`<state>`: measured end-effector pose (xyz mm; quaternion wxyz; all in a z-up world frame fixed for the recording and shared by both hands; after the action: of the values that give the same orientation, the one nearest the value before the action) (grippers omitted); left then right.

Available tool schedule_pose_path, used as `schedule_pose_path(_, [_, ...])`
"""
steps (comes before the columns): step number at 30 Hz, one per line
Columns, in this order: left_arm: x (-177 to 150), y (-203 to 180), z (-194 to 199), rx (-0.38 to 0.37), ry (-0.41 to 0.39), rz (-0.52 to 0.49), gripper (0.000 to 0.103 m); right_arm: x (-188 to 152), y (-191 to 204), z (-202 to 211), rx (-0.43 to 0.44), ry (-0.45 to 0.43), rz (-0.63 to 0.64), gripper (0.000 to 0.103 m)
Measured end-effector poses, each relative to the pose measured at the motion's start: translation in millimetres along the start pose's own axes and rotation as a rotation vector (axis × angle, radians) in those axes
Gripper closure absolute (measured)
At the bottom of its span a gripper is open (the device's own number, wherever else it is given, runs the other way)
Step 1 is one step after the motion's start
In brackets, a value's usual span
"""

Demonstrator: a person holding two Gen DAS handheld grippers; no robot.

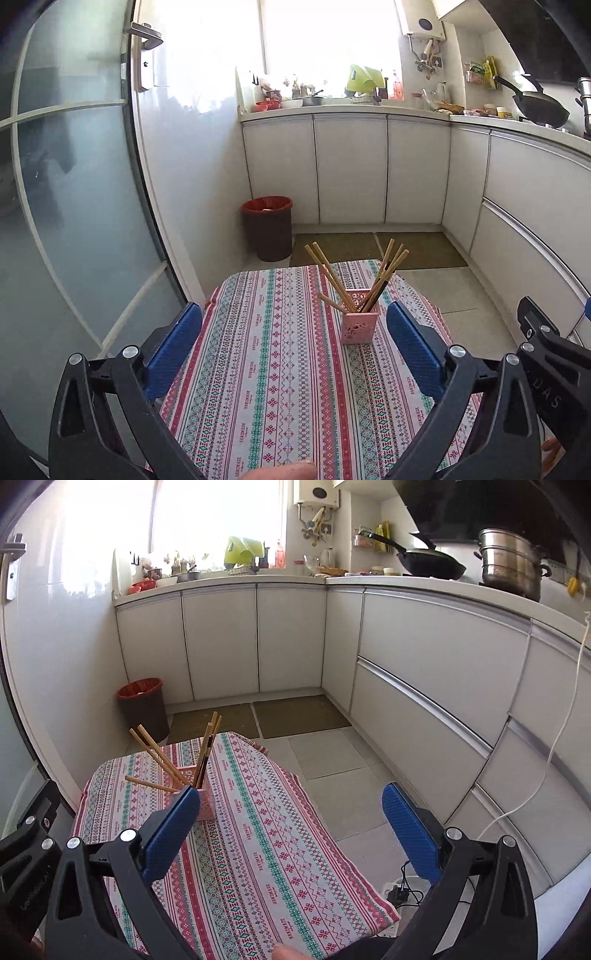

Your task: Organize utensils

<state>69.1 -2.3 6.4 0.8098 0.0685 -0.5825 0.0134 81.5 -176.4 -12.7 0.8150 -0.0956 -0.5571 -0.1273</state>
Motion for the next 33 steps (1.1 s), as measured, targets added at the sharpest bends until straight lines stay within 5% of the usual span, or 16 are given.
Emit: schedule_pose_path(33, [2.5, -1.4, 7.3, -0.007, 0.010, 0.007, 0.007, -2.1, -9.8, 7.4, 0.007, 0.022, -0.018, 0.007])
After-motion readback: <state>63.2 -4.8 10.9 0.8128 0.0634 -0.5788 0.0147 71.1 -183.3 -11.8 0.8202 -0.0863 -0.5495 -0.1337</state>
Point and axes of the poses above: each gripper's, at about its wrist camera, not at the fingertips, and z roughly against the way its jaws point, y to its left, x to its top, the point moved 5 cm from there along -z, roughly the way its jaws point, and after that the axes turned 10 degrees about -y, right-handed, at the moved point
